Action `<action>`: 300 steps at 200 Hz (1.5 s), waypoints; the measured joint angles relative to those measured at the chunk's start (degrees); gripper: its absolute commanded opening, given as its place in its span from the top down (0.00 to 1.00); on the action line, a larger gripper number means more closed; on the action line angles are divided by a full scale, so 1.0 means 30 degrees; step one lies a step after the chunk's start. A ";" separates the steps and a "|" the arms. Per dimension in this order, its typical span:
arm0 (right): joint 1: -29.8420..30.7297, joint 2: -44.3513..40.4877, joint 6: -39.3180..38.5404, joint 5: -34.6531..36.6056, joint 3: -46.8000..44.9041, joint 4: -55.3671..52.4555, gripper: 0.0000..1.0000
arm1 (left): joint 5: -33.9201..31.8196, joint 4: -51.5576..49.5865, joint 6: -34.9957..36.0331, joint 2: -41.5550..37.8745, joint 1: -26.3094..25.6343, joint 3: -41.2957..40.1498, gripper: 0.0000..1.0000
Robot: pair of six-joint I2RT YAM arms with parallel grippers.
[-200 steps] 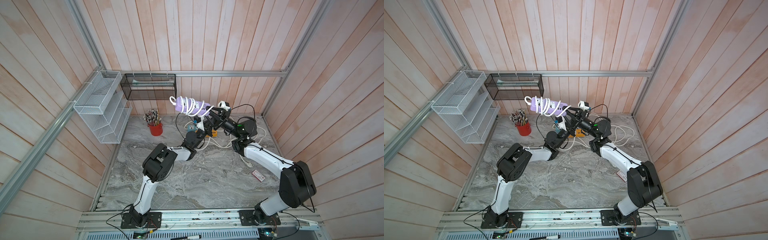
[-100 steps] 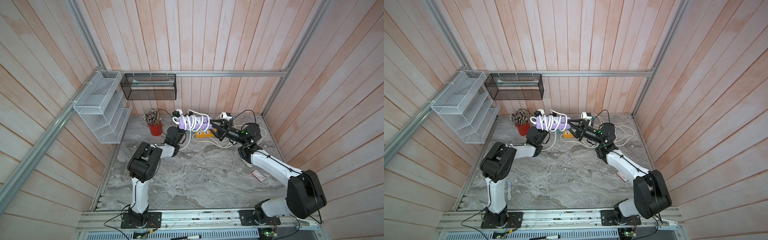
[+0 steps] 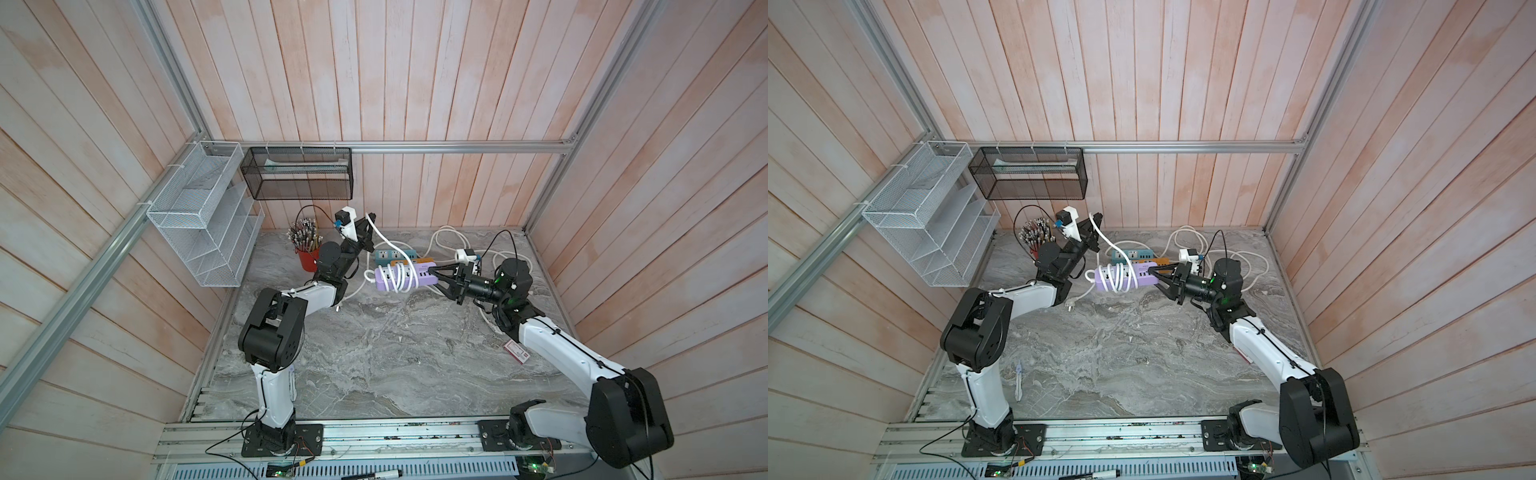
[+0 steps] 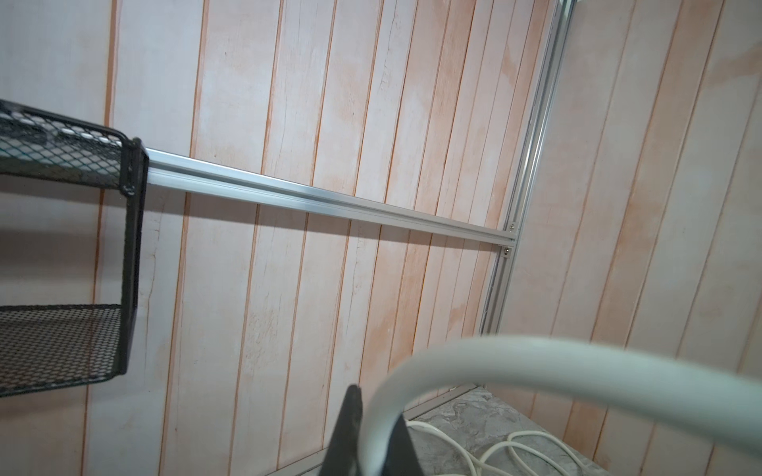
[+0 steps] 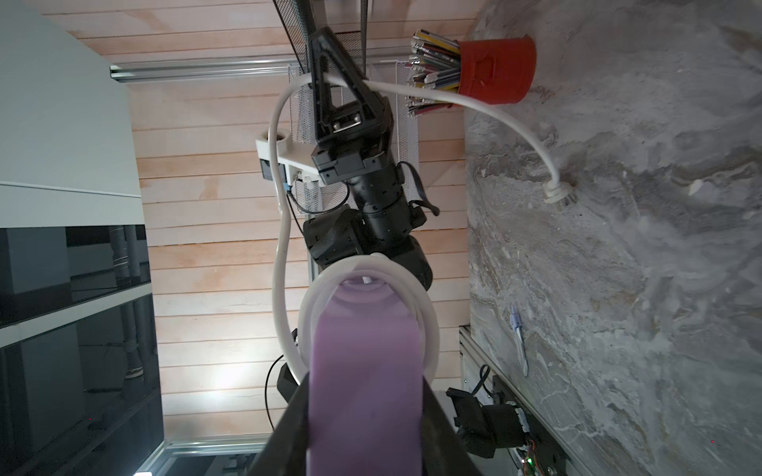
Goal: Unwrap the cord wrapped around the power strip
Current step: Unwrap the power cord from the power strip.
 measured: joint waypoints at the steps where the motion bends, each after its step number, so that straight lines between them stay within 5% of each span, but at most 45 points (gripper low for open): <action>1: -0.0044 -0.0007 -0.0109 0.0000 0.0000 -0.0095 0.77 | 0.0022 -0.0007 0.0000 -0.0022 0.0007 0.0000 1.00; 48: -0.1224 0.0000 -0.3271 0.0670 -0.0036 -0.2346 0.77 | 0.0474 -0.0262 0.0219 -0.1749 -0.0015 -0.1355 1.00; 109: -0.1676 0.1625 -0.3206 0.2929 -0.0634 0.0860 0.77 | 0.0066 0.0342 -0.0080 -0.4546 -0.0933 -0.5843 1.00; 188: -0.1676 0.4721 0.0270 0.4947 -0.0386 0.7672 0.77 | -0.1566 0.1668 -0.1377 -0.5399 -0.3818 -0.9726 1.00; 245: -0.1195 0.5661 0.3847 0.5085 0.1865 1.1766 0.77 | -0.2441 0.3016 -0.2441 -0.3818 -0.4714 -1.0069 1.00; 300: -0.0758 0.4138 0.4714 0.4058 0.3177 1.1373 0.77 | -0.2834 0.3206 -0.2718 -0.2004 -0.4204 -0.9595 1.00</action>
